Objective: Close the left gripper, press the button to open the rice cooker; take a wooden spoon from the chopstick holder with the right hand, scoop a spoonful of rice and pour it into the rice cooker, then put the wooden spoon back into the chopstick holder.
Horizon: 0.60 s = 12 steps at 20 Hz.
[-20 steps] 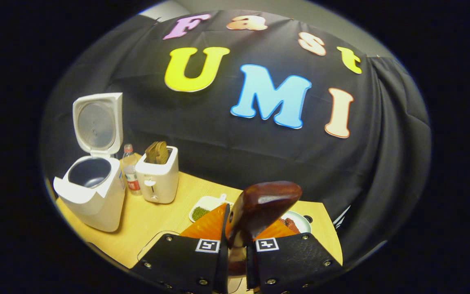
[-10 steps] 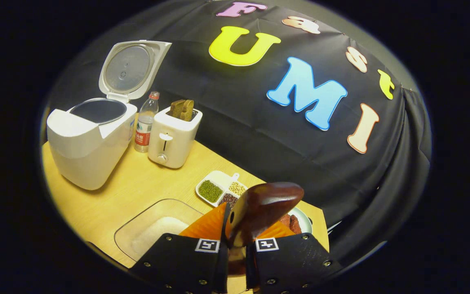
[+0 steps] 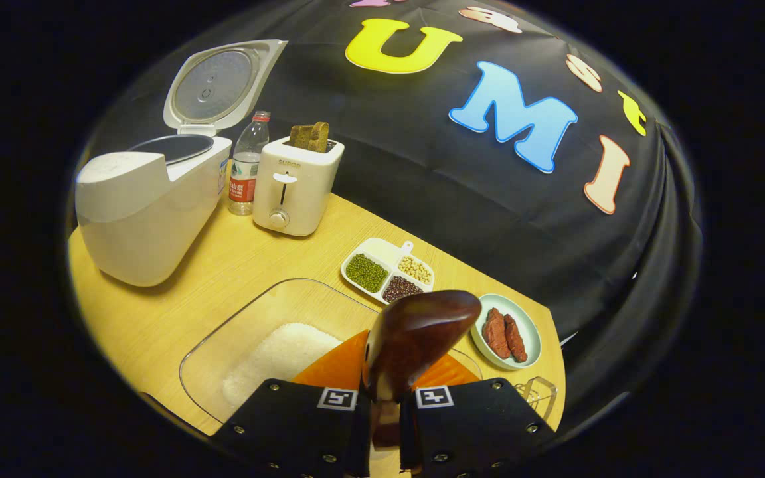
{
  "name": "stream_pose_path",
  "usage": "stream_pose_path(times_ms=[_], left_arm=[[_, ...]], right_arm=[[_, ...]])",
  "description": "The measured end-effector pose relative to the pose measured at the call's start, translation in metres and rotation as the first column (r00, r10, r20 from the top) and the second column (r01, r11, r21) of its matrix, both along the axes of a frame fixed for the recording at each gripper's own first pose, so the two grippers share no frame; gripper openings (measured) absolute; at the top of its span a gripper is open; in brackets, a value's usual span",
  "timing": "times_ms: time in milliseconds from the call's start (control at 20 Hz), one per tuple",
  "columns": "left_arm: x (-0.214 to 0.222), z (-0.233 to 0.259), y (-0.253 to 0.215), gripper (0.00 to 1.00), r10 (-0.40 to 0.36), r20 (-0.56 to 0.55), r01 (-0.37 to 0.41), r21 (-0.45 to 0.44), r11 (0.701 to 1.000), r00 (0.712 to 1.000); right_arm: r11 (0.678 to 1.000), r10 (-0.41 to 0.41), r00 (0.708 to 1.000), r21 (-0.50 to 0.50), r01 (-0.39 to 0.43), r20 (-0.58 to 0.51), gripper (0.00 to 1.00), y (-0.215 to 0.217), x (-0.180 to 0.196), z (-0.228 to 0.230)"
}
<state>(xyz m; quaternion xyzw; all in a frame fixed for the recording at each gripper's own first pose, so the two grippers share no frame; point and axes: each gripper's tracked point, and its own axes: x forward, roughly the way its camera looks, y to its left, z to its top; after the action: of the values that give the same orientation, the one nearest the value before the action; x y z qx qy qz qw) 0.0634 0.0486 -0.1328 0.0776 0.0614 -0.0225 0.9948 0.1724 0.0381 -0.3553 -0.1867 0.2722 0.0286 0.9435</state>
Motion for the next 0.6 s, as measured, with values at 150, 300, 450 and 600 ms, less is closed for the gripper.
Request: stream_pose_path(times_ms=[150, 300, 450, 600], left_arm=[[-0.002, -0.002, 0.002, 0.98, -0.005, -0.006, 0.005, 0.002, 1.0, 1.0], [-0.002, -0.003, 0.008, 0.98, -0.002, -0.011, 0.002, 0.004, 1.0, 1.0], [-0.004, 0.001, 0.014, 0.99, 0.006, -0.007, -0.006, 0.003, 1.0, 1.0], [-0.004, 0.001, 0.018, 0.99, 0.011, -0.006, -0.011, -0.003, 1.0, 1.0]], right_arm=[[0.998, -0.016, 1.0, 0.064, 0.017, -0.022, 0.18, 0.012, -0.002, -0.004], [0.993, -0.032, 0.999, 0.115, 0.036, -0.029, 0.18, 0.02, -0.004, -0.003], [0.98, -0.049, 0.998, 0.192, 0.057, -0.044, 0.18, 0.032, -0.002, -0.001], [0.957, -0.085, 0.995, 0.271, 0.098, -0.06, 0.18, 0.038, 0.0, -0.001]])
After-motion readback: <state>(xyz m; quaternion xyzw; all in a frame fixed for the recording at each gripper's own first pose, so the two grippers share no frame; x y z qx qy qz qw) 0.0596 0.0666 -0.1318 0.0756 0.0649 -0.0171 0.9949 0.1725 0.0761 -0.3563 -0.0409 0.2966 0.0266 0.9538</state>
